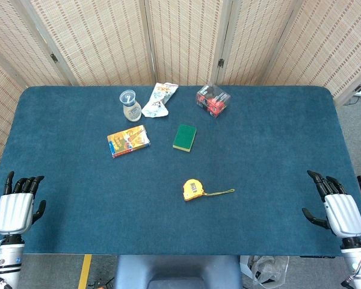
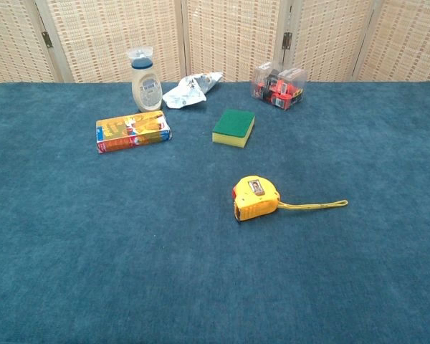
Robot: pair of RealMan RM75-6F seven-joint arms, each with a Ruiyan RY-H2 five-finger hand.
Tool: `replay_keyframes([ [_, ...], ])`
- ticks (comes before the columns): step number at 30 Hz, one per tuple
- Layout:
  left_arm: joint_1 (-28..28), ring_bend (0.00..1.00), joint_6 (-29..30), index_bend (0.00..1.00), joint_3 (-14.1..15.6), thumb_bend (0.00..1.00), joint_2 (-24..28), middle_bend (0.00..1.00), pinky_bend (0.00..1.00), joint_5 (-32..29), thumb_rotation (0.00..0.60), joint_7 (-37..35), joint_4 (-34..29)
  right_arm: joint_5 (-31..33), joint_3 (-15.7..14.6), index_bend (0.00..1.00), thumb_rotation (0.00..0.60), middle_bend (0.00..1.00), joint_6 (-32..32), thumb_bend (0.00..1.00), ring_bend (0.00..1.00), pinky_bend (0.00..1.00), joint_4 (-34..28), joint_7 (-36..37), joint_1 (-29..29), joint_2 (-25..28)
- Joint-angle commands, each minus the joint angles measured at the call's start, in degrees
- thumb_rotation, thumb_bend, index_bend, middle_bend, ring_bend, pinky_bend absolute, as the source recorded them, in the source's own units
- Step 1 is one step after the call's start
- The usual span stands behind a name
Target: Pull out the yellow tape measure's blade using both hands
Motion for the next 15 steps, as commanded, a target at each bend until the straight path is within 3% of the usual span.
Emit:
replay_keyframes([
  [1, -0.17, 0.24, -0.21, 0.23, -0.05, 0.4, -0.1, 0.3, 0.02, -0.14, 0.6, -0.06, 0.09, 0.03, 0.05, 0.05, 0.6, 0.16, -0.03, 0.3, 0.2, 0.13, 0.06, 0.04, 0.07, -0.08],
  [15, -0.14, 0.24, 0.29, 0.23, 0.17, 0.4, 0.15, 0.3, 0.02, 0.52, 0.6, -0.99, -0.35, -3.04, -0.25, 0.05, 0.6, 0.16, -3.35, 0.3, 0.2, 0.13, -1.74, -1.02, 3.33, -0.15],
])
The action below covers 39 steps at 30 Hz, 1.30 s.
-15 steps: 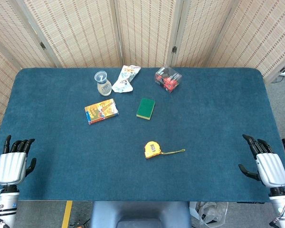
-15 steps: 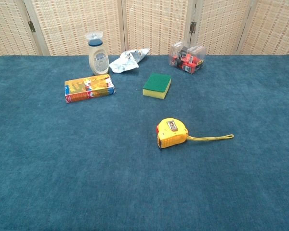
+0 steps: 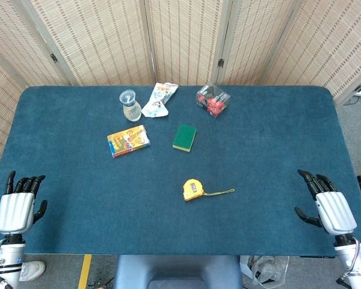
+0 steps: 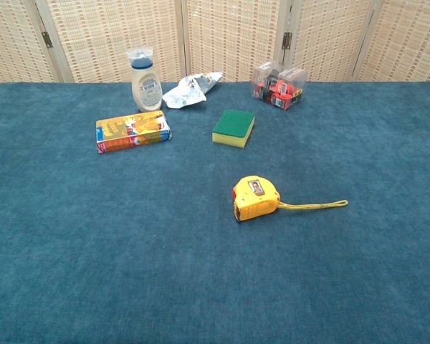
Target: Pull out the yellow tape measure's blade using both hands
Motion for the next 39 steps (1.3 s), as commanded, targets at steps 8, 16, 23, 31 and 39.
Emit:
replay_keyframes([
  [8, 0.46, 0.24, 0.74, 0.26, 0.32, 0.4, 0.9, 0.3, 0.02, 0.74, 0.6, -0.82, -0.92, -1.07, 1.35, 0.0, 0.6, 0.09, -15.54, 0.3, 0.15, 0.13, -6.64, -10.24, 11.11, -0.56],
  [16, 1.54, 0.24, 1.96, 0.28, 0.8, 0.4, 1.89, 0.3, 0.02, 1.32, 0.6, -2.18, -1.28, 5.62, 5.56, 0.0, 0.6, 0.1, -29.41, 0.3, 0.14, 0.13, -6.3, -17.88, 22.34, -7.17],
  [23, 2.28, 0.24, 2.54, 0.3, 1.07, 0.4, 2.54, 0.3, 0.02, 1.5, 0.6, -3.21, -1.31, 12.7, 7.81, 0.01, 0.6, 0.12, -36.04, 0.3, 0.14, 0.13, -2.54, -22.42, 29.31, -13.6],
  [31, 2.72, 0.24, 2.15, 0.31, 1.4, 0.4, 2.86, 0.3, 0.02, 1.19, 0.6, -3.97, -1.06, 19.4, 7.49, 0.09, 0.6, 0.16, -38.78, 0.3, 0.15, 0.13, 1.91, -28.27, 34.22, -18.61],
  [39, 2.84, 0.24, 1.91, 0.32, 1.35, 0.4, 2.81, 0.3, 0.02, 1.07, 0.6, -4.52, -0.6, 24.49, 6.45, 0.15, 0.6, 0.18, -40.25, 0.3, 0.16, 0.13, 5.57, -30.64, 37.64, -22.25],
])
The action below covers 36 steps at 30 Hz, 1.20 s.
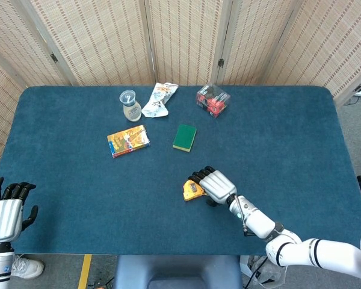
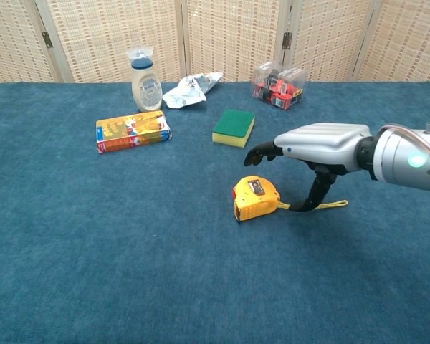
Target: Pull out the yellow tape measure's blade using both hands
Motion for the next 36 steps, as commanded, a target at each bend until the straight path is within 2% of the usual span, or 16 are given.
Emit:
replay_keyframes([
  [1, -0.02, 0.24, -0.18, 0.32, -0.06, 0.4, 0.0, 0.3, 0.02, -0.15, 0.6, -0.16, 0.12, 1.79, -0.29, 0.15, 0.6, 0.18, -0.42, 0.3, 0.16, 0.13, 1.51, -0.58, 1.14, -1.36],
  [15, -0.15, 0.24, -0.83, 0.33, -0.39, 0.4, -0.16, 0.3, 0.02, -0.74, 0.6, -0.77, 1.05, 8.8, -0.95, 0.21, 0.6, 0.23, -1.64, 0.3, 0.19, 0.13, 6.64, -3.29, 6.77, -5.76],
  [21, -0.35, 0.24, -1.24, 0.33, -0.54, 0.4, -0.36, 0.3, 0.02, -0.91, 0.6, -1.18, 1.6, 11.7, -1.56, 0.31, 0.6, 0.3, -1.3, 0.3, 0.23, 0.13, 8.64, -4.33, 8.47, -7.43],
  [24, -0.78, 0.24, -1.7, 0.33, -0.81, 0.4, -0.26, 0.3, 0.02, -0.79, 0.6, -1.62, 1.61, 12.74, -1.48, 0.42, 0.6, 0.37, -0.31, 0.3, 0.29, 0.17, 9.14, -4.55, 8.98, -8.21],
  [29, -2.69, 0.24, -3.7, 0.31, -1.81, 0.4, 0.51, 0.3, 0.02, -0.05, 0.6, -3.76, 0.97, 14.41, 0.61, 0.52, 0.6, 0.45, 2.1, 0.3, 0.36, 0.2, 7.27, -1.9, 8.71, -7.4],
  [36, -7.98, 0.24, -8.66, 0.23, -4.74, 0.4, 0.12, 0.3, 0.02, 0.92, 0.6, -9.2, -0.64, 20.65, 4.41, 0.55, 0.6, 0.47, 5.47, 0.3, 0.39, 0.21, 1.08, -1.93, 10.0, -3.79],
])
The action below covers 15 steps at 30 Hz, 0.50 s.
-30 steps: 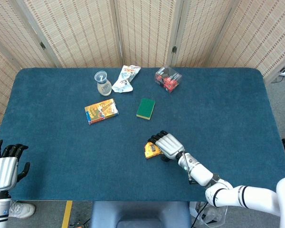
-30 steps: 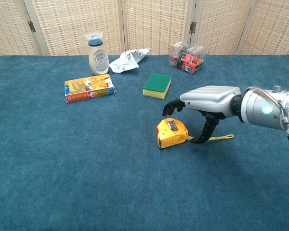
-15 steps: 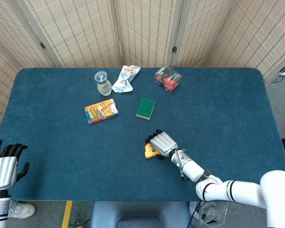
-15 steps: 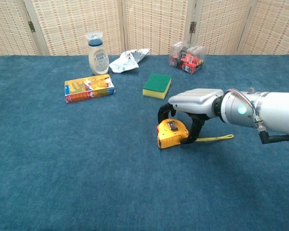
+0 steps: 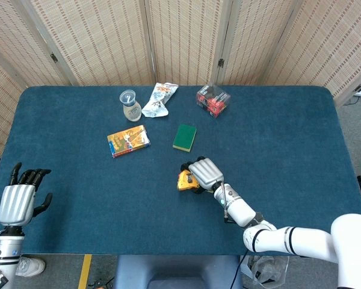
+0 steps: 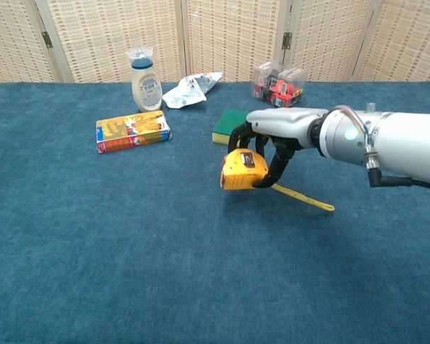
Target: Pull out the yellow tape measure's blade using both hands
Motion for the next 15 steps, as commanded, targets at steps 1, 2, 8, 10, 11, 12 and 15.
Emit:
replay_keyframes([
  [1, -3.01, 0.25, -2.88, 0.23, -1.69, 0.39, -0.5, 0.3, 0.02, 0.55, 0.6, -2.85, -1.07, 4.06, 2.06, 0.56, 0.6, 0.47, 1.71, 0.3, 0.4, 0.21, -3.55, -0.72, 1.22, 2.15],
  [2, -3.76, 0.25, -3.7, 0.23, -1.96, 0.38, -0.61, 0.3, 0.02, 0.58, 0.6, -3.13, -1.34, 5.3, 2.48, 0.56, 0.6, 0.47, 1.88, 0.3, 0.4, 0.21, -4.48, -0.91, 1.6, 2.63],
  [8, -8.32, 0.25, -8.82, 0.13, -3.76, 0.37, -2.31, 0.29, 0.02, -1.53, 0.6, -3.43, -4.04, 12.79, 5.1, 0.56, 0.6, 0.47, 2.64, 0.3, 0.4, 0.21, -8.9, -1.53, 4.7, 5.32],
  [10, -9.62, 0.25, -10.61, 0.09, -4.37, 0.37, -3.22, 0.28, 0.02, -3.21, 0.6, -4.13, -5.05, 14.88, 5.67, 0.56, 0.6, 0.47, 2.89, 0.3, 0.4, 0.21, -9.97, -2.04, 6.02, 5.99],
  [11, -10.12, 0.25, -11.3, 0.07, -4.65, 0.37, -3.73, 0.26, 0.02, -4.08, 0.6, -4.6, -5.35, 15.71, 5.85, 0.56, 0.6, 0.47, 3.04, 0.3, 0.4, 0.21, -10.38, -2.32, 6.62, 6.2],
  [12, -10.6, 0.24, -11.96, 0.04, -4.87, 0.37, -4.26, 0.25, 0.02, -4.9, 0.6, -5.02, -5.48, 16.49, 5.92, 0.56, 0.6, 0.47, 3.23, 0.3, 0.4, 0.21, -10.73, -2.76, 7.27, 6.39],
  [15, -11.93, 0.2, -13.95, 0.0, -5.09, 0.37, -5.84, 0.19, 0.02, -7.58, 0.6, -5.11, -5.35, 19.32, 6.39, 0.56, 0.6, 0.47, 3.57, 0.3, 0.4, 0.21, -11.88, -3.58, 9.37, 6.72],
])
